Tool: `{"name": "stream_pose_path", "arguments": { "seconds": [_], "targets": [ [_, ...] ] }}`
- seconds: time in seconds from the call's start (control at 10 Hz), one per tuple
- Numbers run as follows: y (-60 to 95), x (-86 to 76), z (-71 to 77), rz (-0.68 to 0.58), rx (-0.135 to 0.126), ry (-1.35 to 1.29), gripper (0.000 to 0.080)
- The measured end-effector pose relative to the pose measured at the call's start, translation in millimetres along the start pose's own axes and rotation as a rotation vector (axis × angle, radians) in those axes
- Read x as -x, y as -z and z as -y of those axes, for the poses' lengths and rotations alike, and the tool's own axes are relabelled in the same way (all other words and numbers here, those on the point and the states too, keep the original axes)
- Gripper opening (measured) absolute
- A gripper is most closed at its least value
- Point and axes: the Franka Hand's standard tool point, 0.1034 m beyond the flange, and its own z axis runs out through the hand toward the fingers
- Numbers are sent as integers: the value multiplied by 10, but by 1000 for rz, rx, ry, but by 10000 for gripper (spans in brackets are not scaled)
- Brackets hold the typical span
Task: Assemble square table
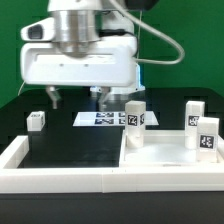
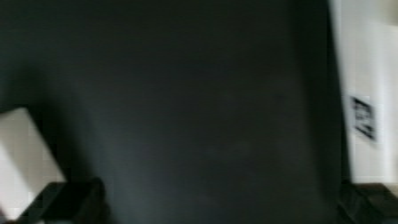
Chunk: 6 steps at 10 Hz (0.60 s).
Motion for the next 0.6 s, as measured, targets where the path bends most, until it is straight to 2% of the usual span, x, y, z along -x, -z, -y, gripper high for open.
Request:
{"name": "stream_pose_path", "arguments": {
  "seconds": [0.3, 0.6],
  "targets": [
    [-39, 73, -550, 15, 5, 17, 649],
    [-41, 61, -707, 13, 9, 1, 649]
  ]
}}
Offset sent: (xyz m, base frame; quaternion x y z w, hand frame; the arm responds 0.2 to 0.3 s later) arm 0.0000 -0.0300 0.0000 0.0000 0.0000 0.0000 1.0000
